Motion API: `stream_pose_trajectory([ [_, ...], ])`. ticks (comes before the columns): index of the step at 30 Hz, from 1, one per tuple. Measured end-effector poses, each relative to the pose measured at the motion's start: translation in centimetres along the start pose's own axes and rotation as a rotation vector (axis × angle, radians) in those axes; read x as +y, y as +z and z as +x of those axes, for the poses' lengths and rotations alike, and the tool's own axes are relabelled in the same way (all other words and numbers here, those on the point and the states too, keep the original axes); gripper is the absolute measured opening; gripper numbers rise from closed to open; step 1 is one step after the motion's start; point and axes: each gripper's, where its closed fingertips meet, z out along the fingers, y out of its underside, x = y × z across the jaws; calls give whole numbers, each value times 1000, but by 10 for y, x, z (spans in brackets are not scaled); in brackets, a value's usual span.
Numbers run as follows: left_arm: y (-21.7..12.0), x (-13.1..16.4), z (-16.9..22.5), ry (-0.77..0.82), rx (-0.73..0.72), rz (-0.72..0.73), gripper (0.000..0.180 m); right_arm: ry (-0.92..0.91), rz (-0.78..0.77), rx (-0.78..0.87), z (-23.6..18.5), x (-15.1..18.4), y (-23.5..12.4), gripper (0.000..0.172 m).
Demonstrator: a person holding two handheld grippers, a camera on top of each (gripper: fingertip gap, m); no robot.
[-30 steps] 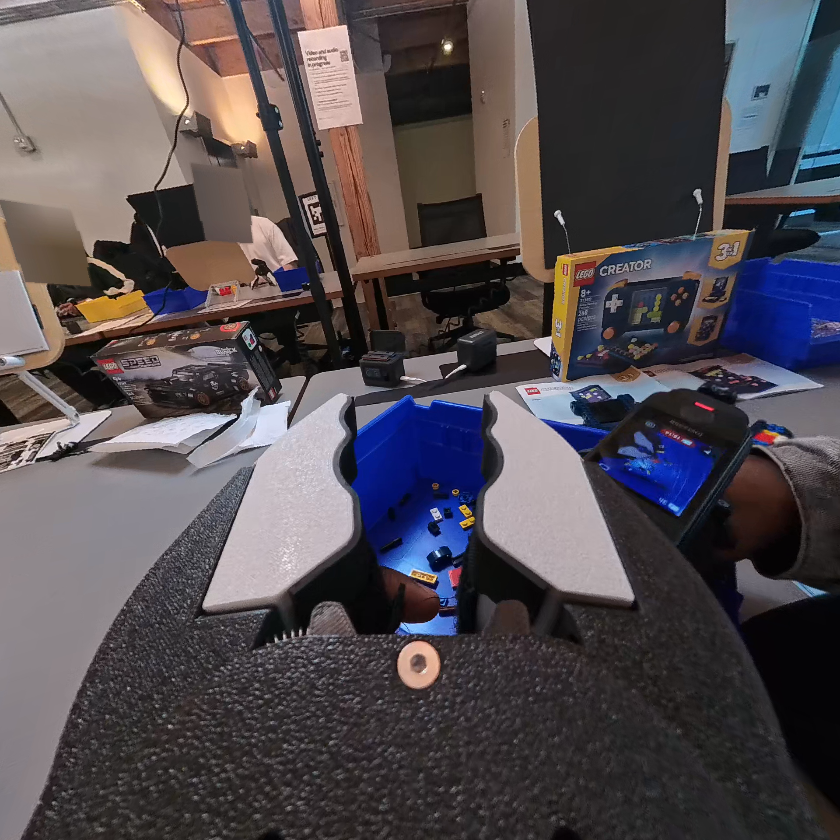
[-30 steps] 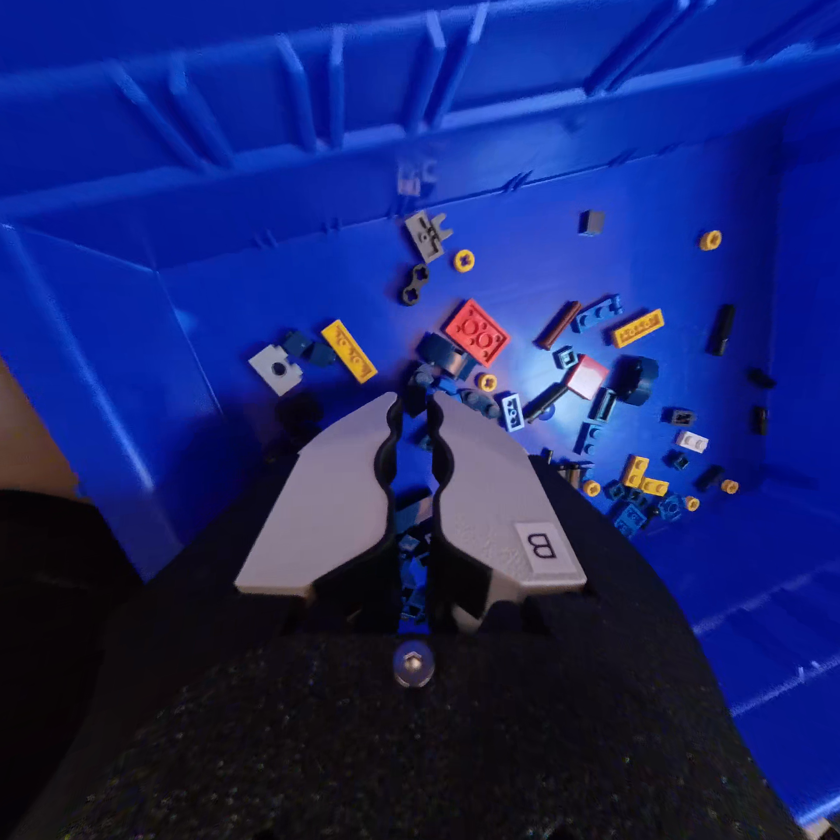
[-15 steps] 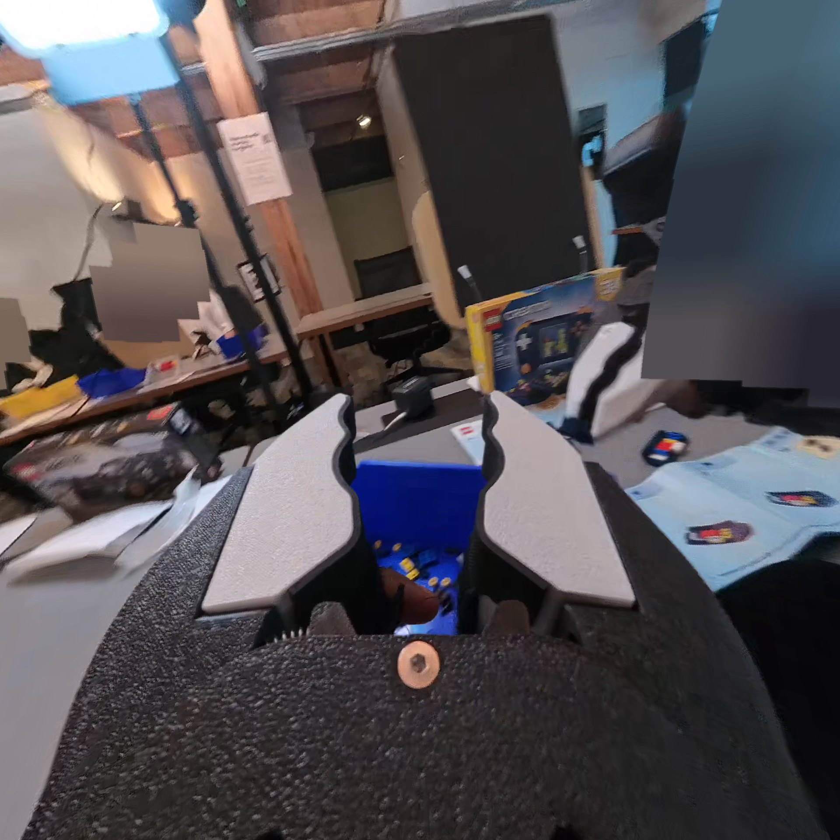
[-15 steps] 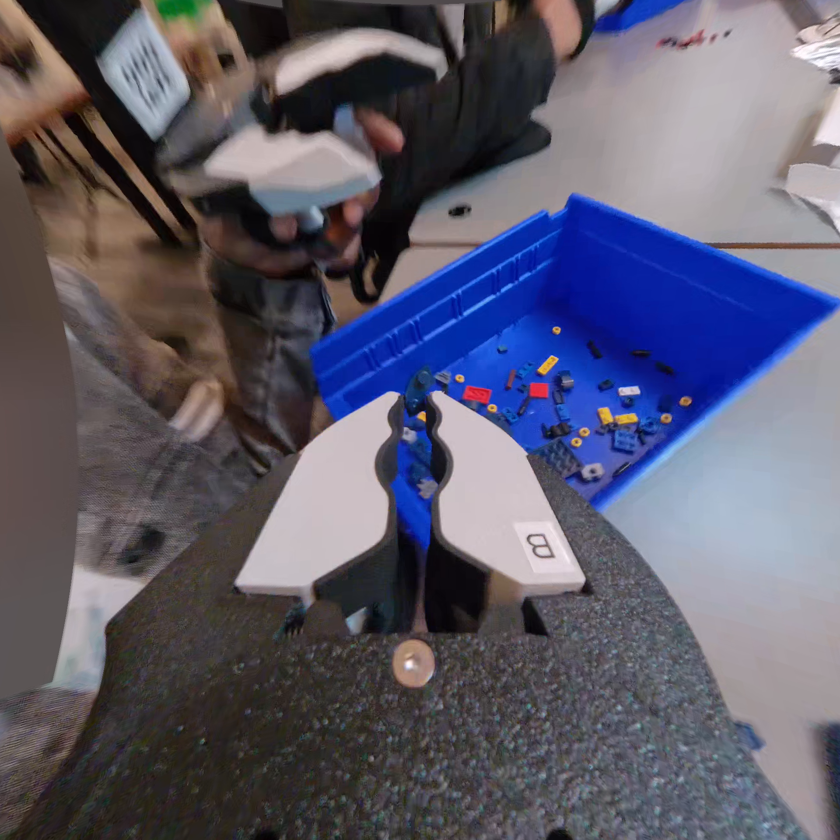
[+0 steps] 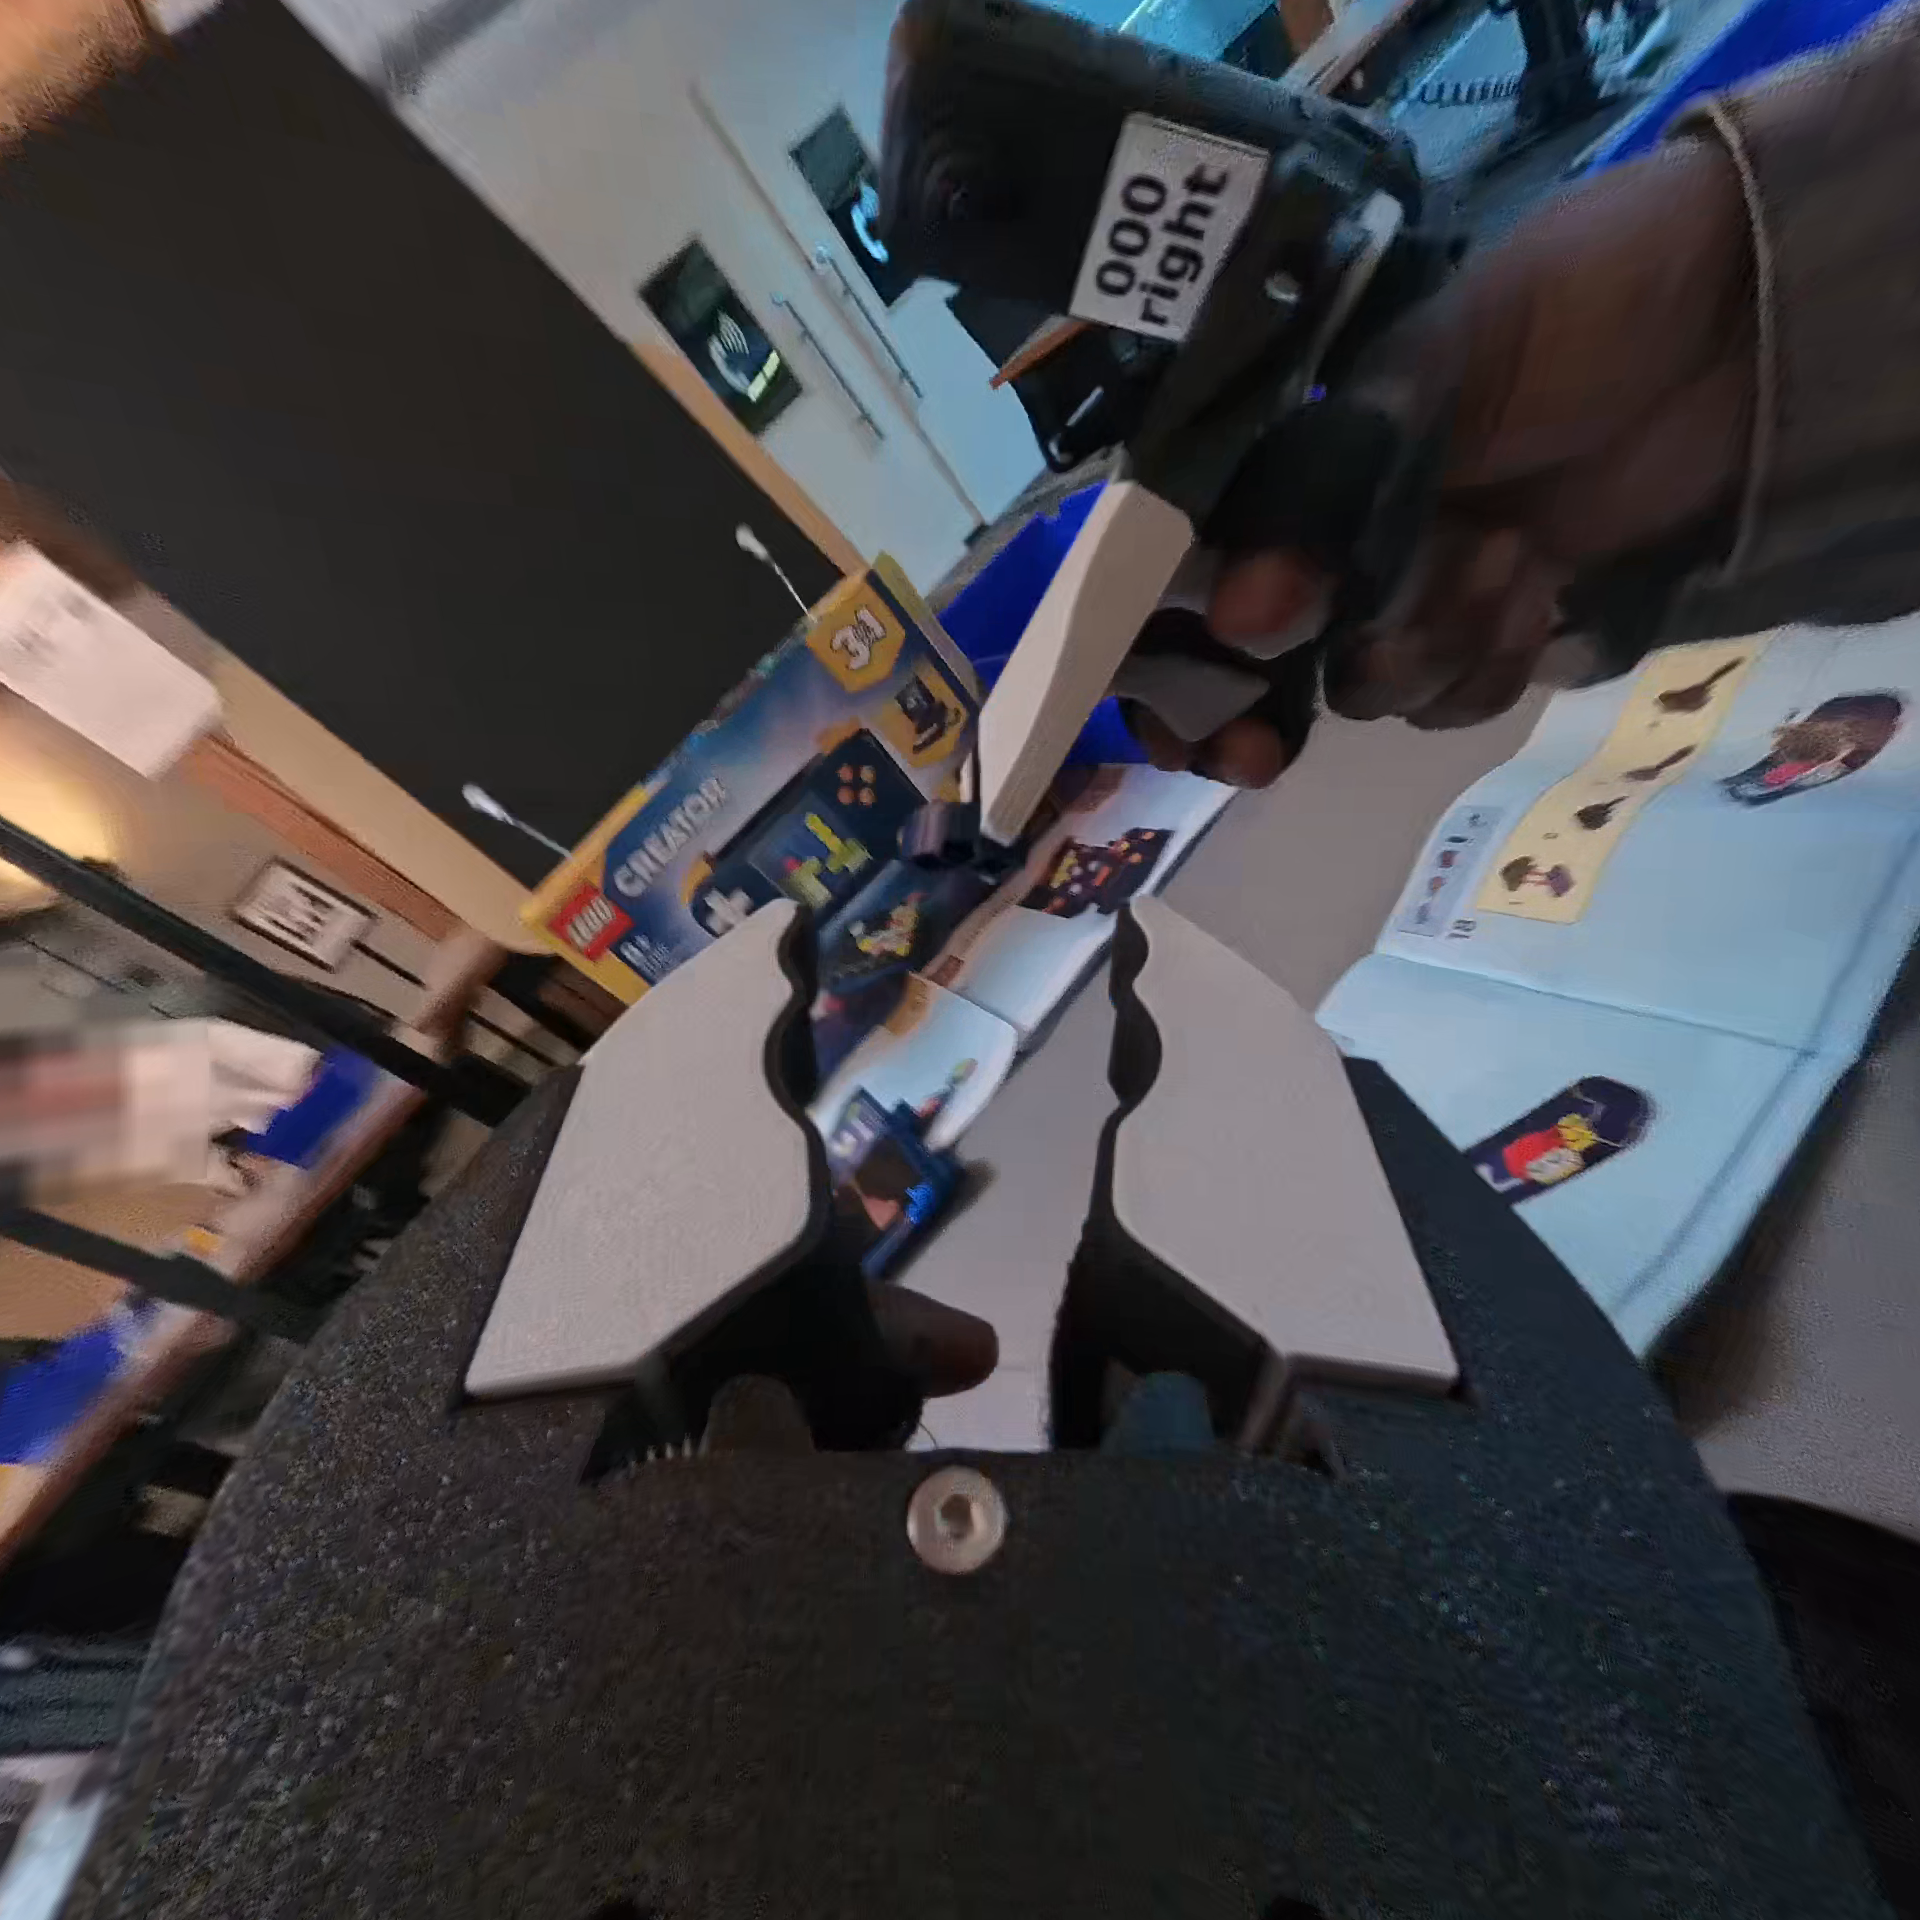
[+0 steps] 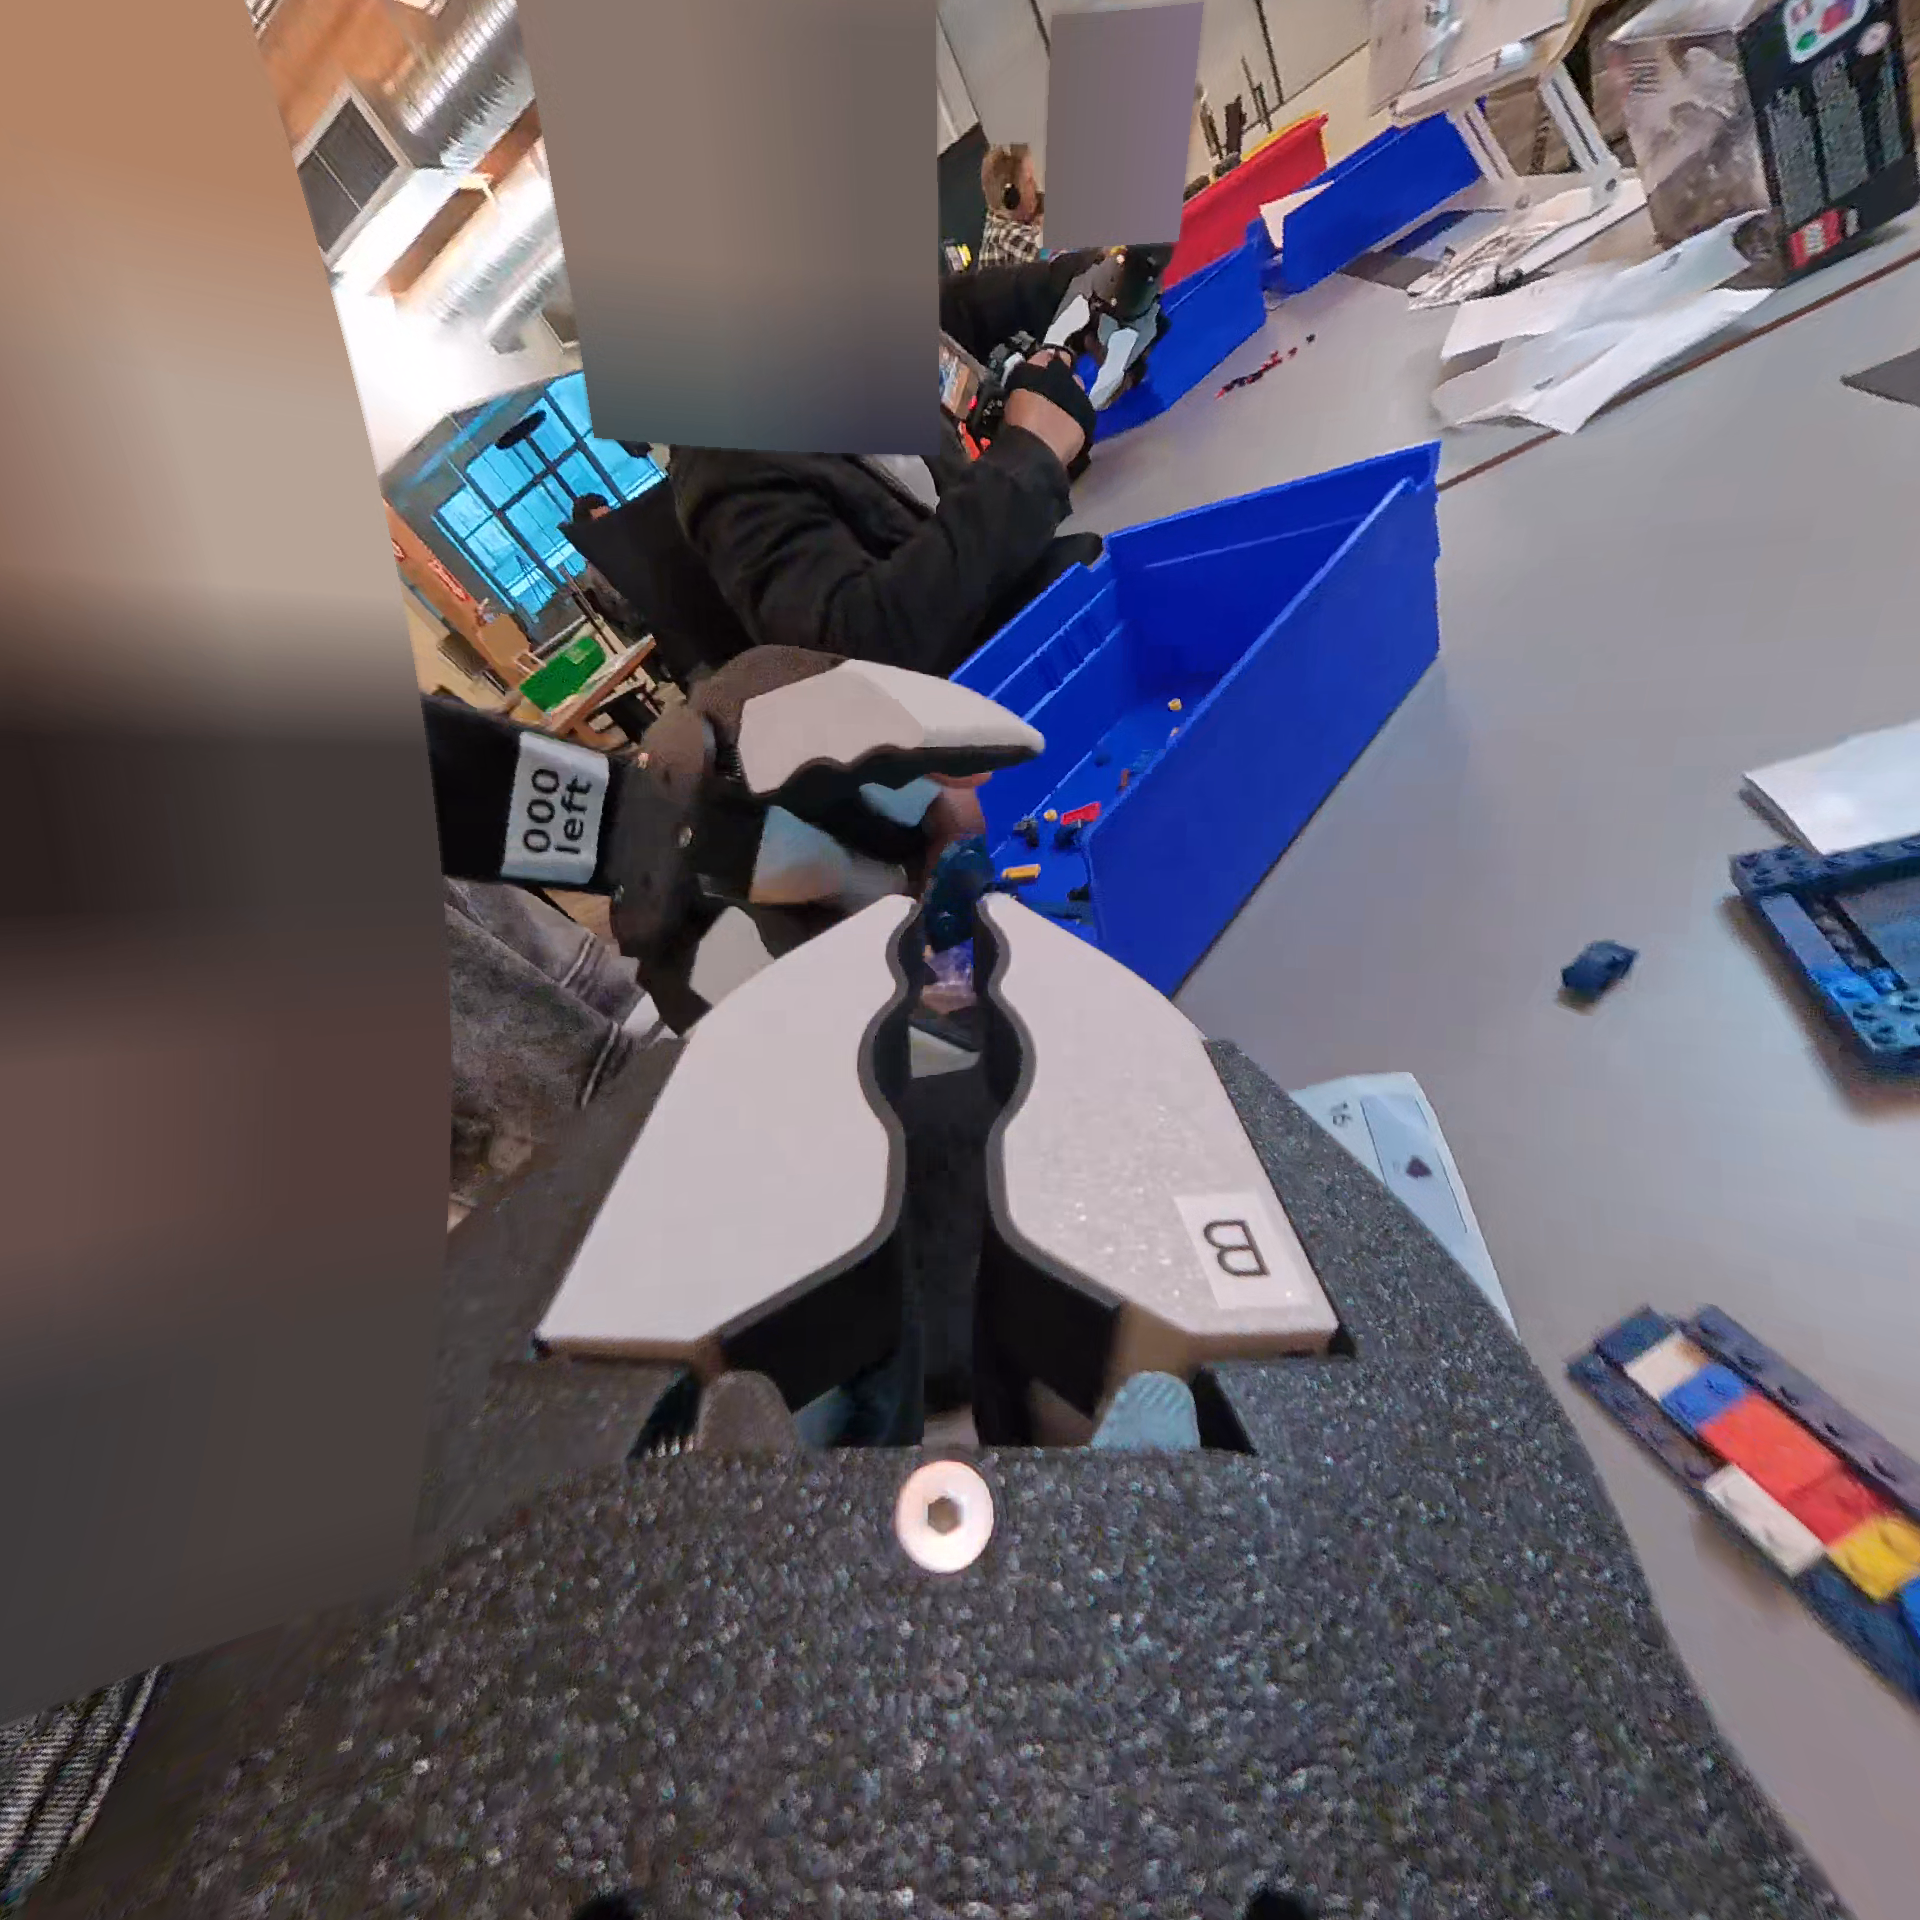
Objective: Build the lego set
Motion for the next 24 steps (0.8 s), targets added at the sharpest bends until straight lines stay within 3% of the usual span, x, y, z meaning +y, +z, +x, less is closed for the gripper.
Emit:
stream_pose_trajectory([
  [4, 10, -16, 14, 47, 32, 30, 37, -8, -12, 6, 2, 8, -9, 9],
  [5, 12, -16, 14, 32, 35, 23, 23, -5, -19, 14, 3, 10, -10, 9],
  [11, 28, -16, 20, -2, 76, 20, 22, -27, -17, 88, 12, 10, -24, 9],
  [13, 34, -11, 21, 16, 79, -20, 44, -43, -23, 88, 10, 10, -29, 9],
  [16, 41, -8, 23, 116, 77, -49, 22, -70, -33, 140, 16, 10, -35, 8],
  [18, 44, -8, 24, 119, 97, -60, 22, -71, -26, 154, 18, 10, -38, 8],
  [20, 50, -8, 23, 67, 116, -46, 22, -103, 0, 173, 21, 6, -42, 9],
  [22, 59, -11, 17, -97, 135, 19, 22, -185, 81, 196, 26, -5, -50, 11],
  [24, 67, -17, -2, -362, 111, 166, 22, -249, 222, 214, 33, -20, -65, 36],
])
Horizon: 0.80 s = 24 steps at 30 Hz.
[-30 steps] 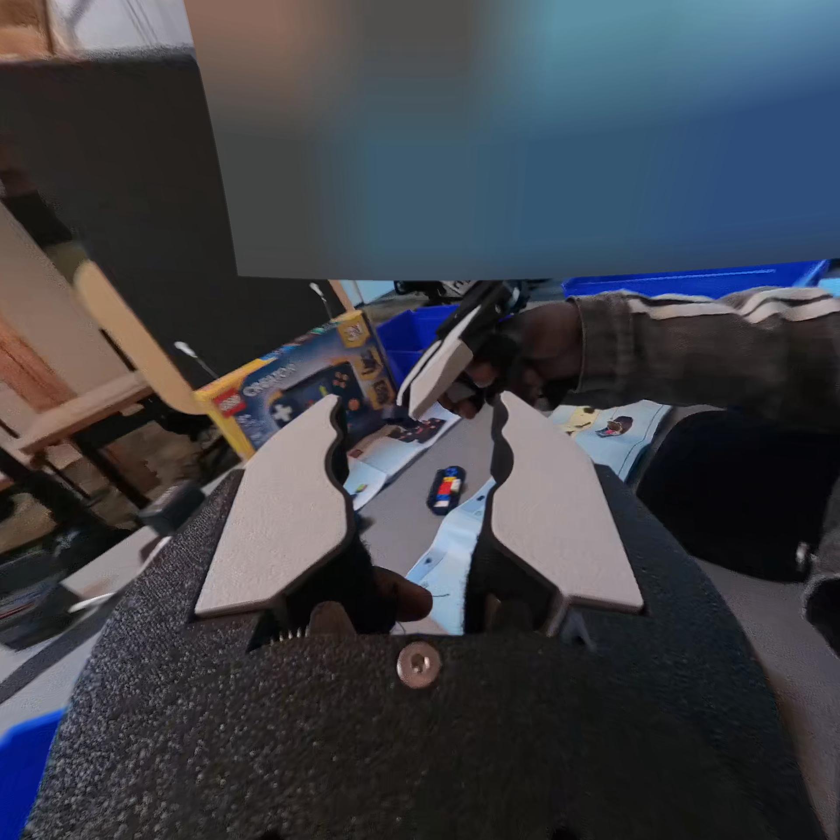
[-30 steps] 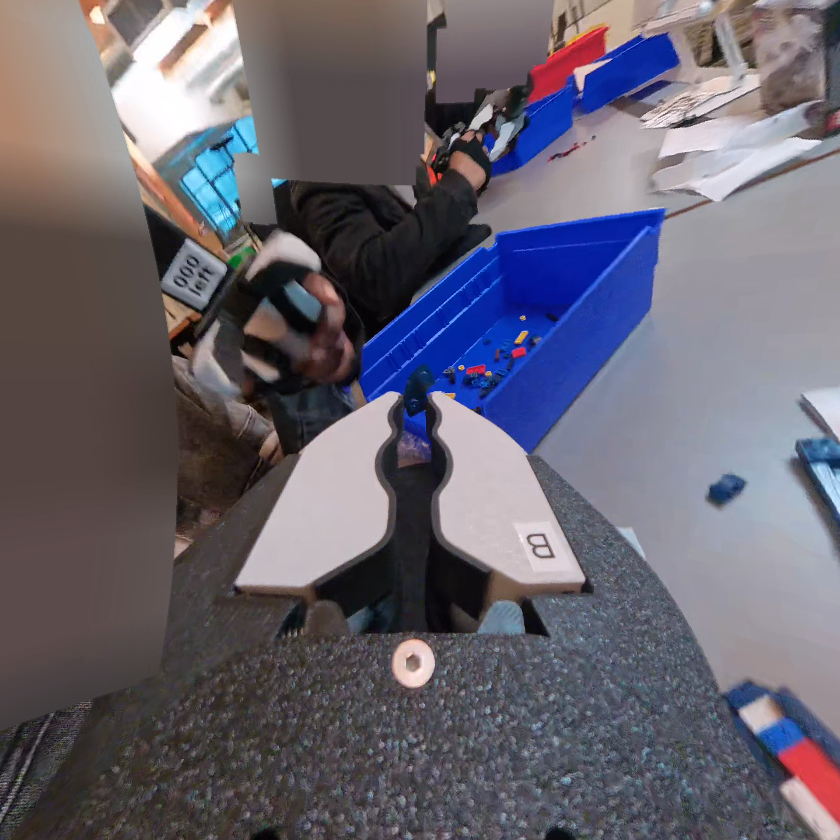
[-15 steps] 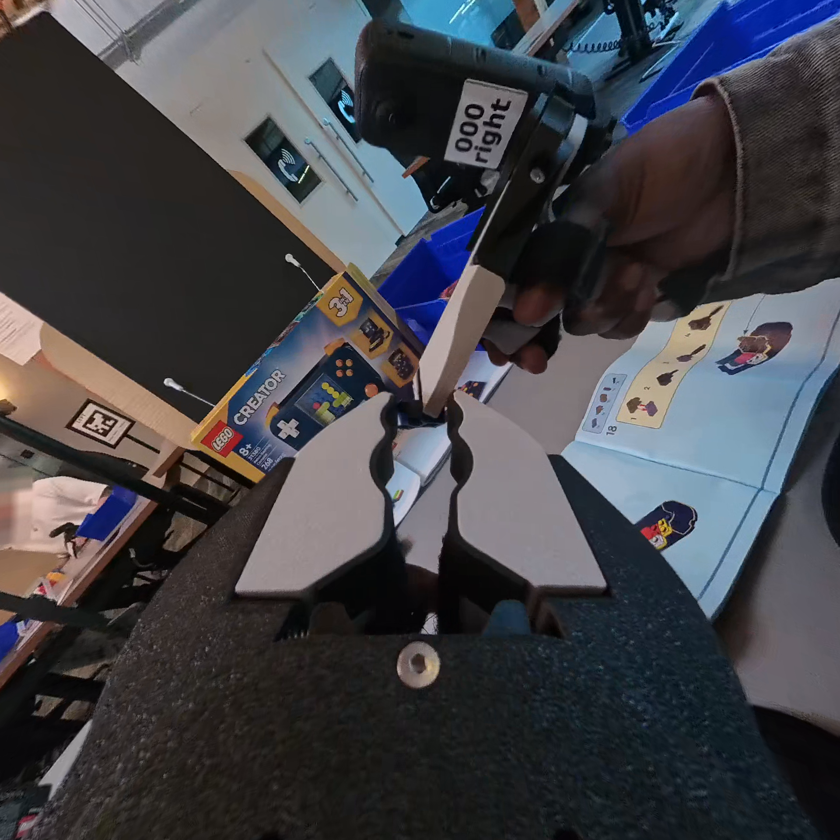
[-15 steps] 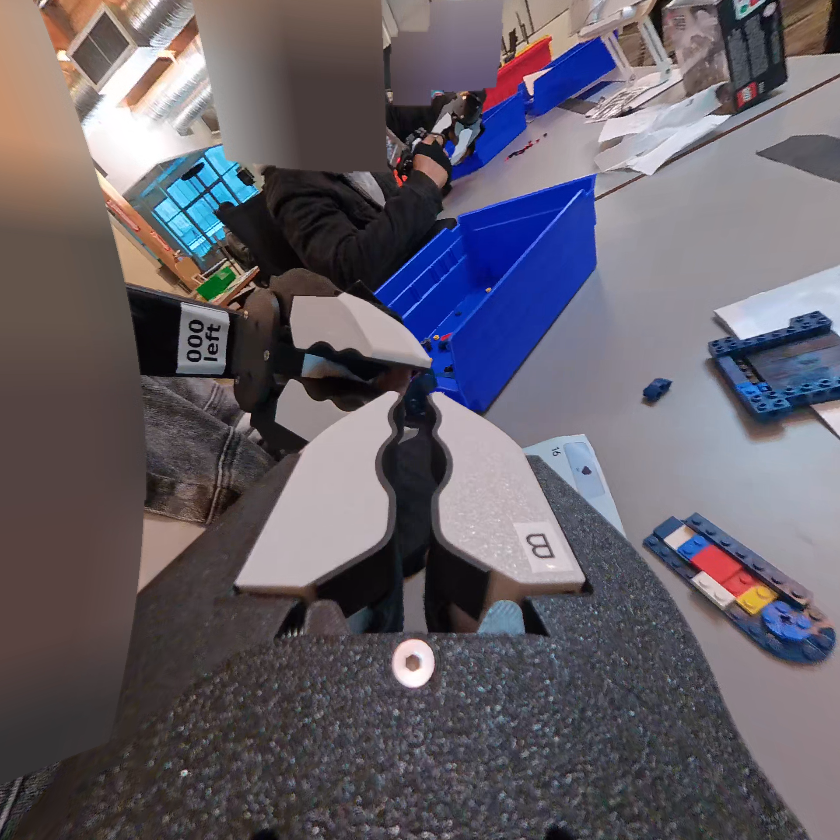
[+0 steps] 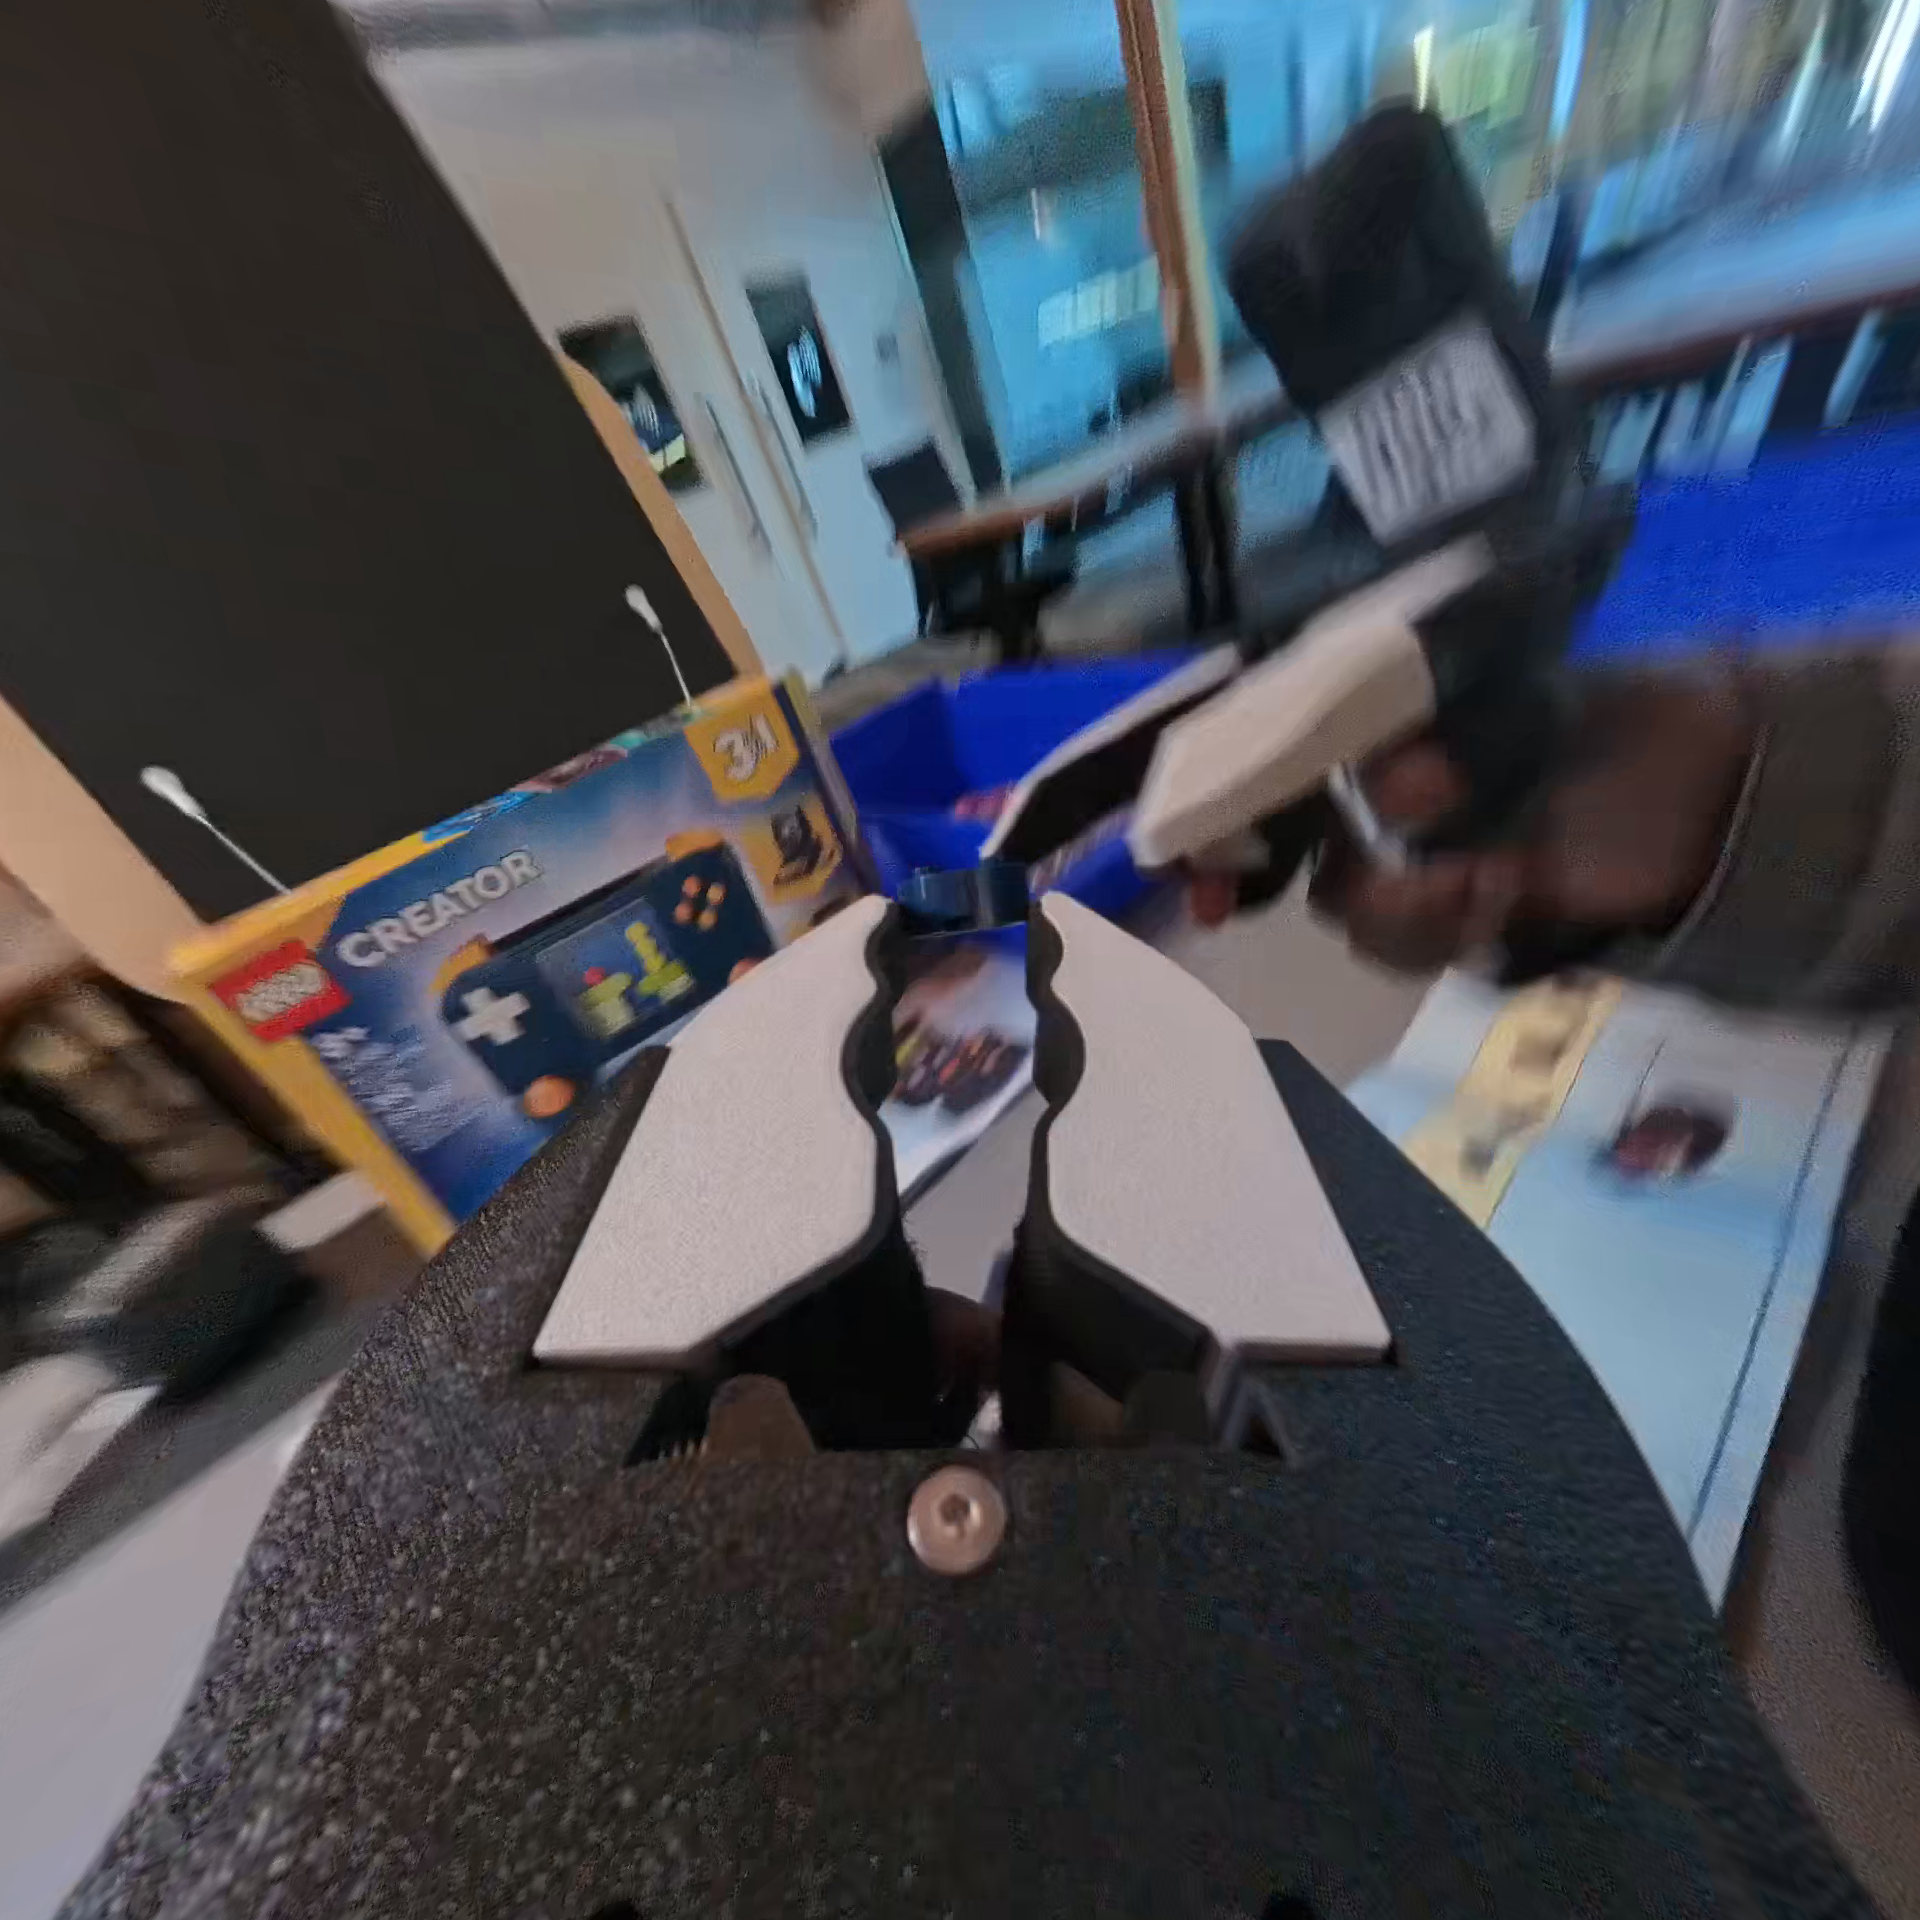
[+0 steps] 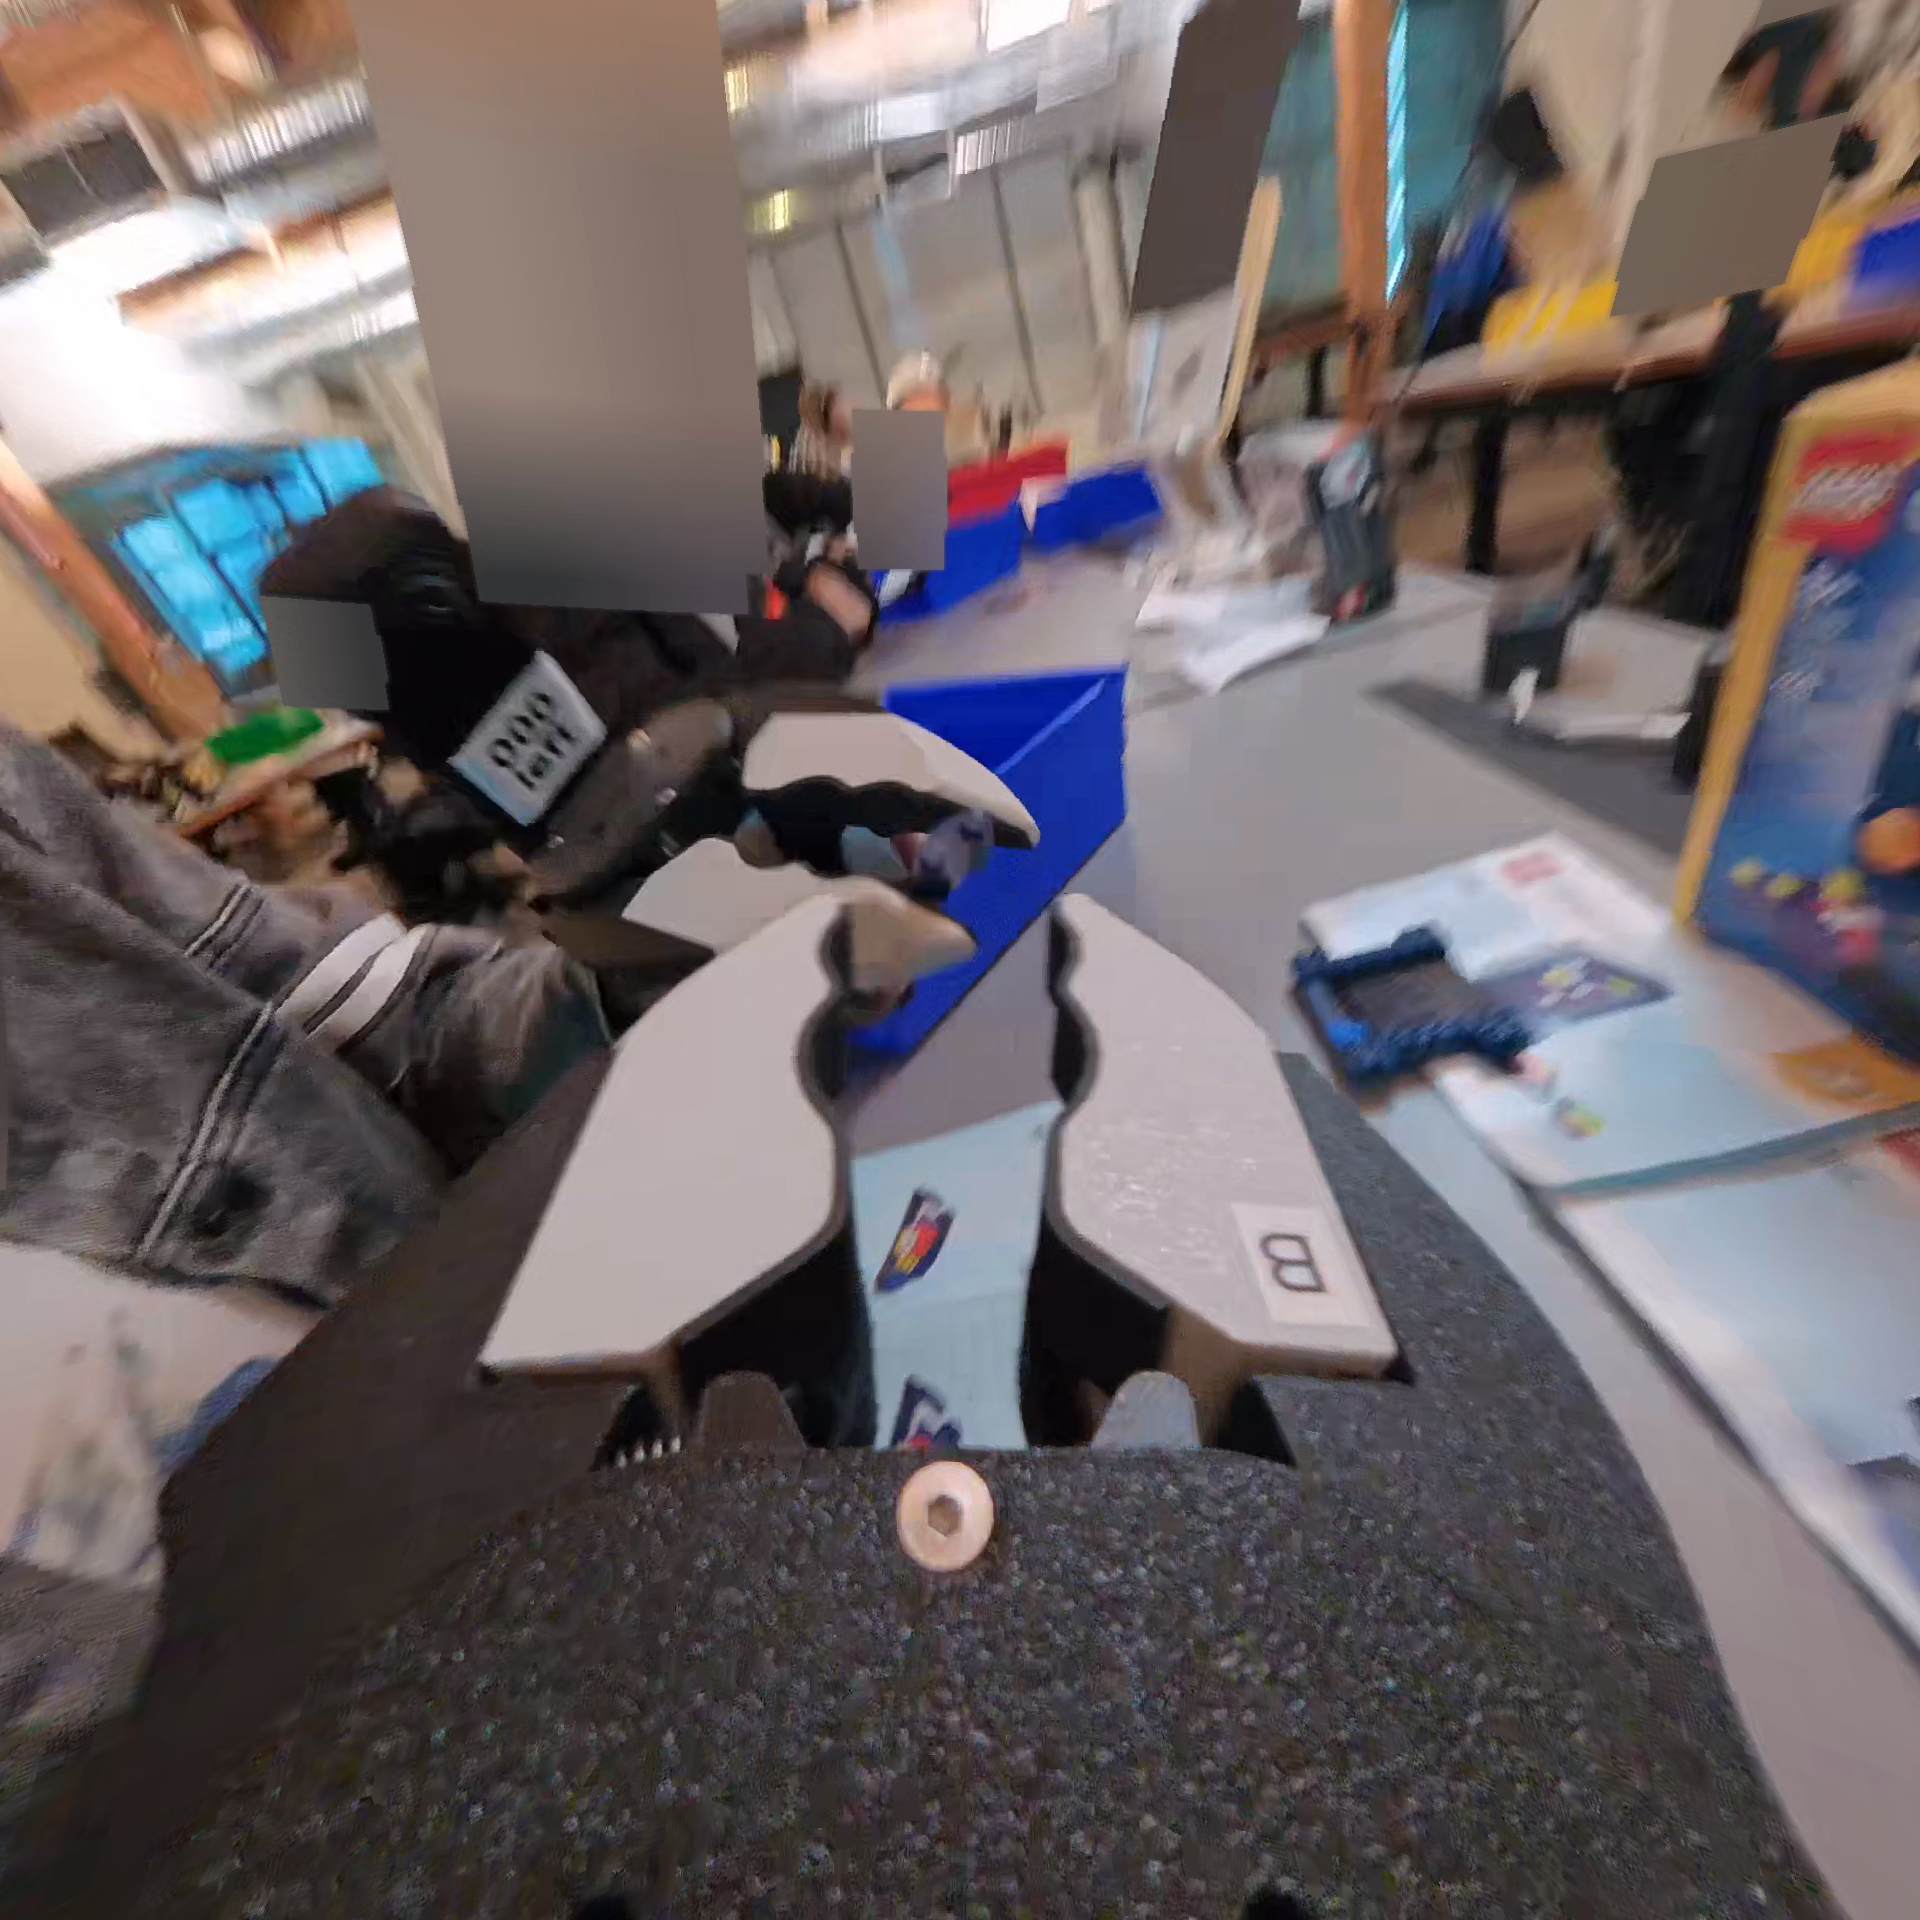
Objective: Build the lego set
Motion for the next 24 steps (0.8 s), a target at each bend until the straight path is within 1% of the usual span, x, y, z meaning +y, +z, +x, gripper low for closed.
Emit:
stream_pose_trajectory([
  [2, -2, -14, -22, -272, -6, 227, 22, -60, 75, 39, 18, -2, -10, 54],
  [3, -5, -15, -31, -365, -4, 304, 22, -100, 60, 80, 30, 6, -14, 65],
  [4, -8, -10, -39, -416, -16, 339, 22, -140, 6, 122, 43, 19, -16, 78],
  [5, -11, -3, -44, -418, -34, 343, 21, -173, -78, 150, 54, 36, -18, 87],
  [6, -13, 3, -45, -378, -34, 339, 22, -196, -178, 161, 63, 53, -20, 94],
  [7, -16, 8, -46, -338, -44, 330, 21, -207, -278, 155, 69, 69, -21, 95],
  [9, -18, 13, -42, -311, -21, 319, 22, -185, -495, 106, 76, 100, -22, 91],
  [11, -17, 18, -38, -321, -2, 308, 22, -218, -720, 83, 90, 127, -24, 80],
  [13, -13, 22, -32, -323, 32, 286, 22, -304, -853, 60, 106, 144, -21, 73],
  [17, -8, 31, -23, -252, 49, 239, 22, -350, -904, -52, 114, 161, -6, 66],
  [19, -8, 31, -21, -267, 64, 242, 22, -363, -886, -82, 112, 164, -4, 55],
  [20, -8, 31, -21, -279, 65, 244, 21, -359, -879, -73, 112, 164, -6, 47],
  [21, -8, 32, -23, -286, 60, 243, 22, -345, -883, -35, 114, 164, -11, 41],
  [24, -8, 35, -27, -289, 44, 232, 22, -244, -911, 158, 114, 162, -37, 19],
])
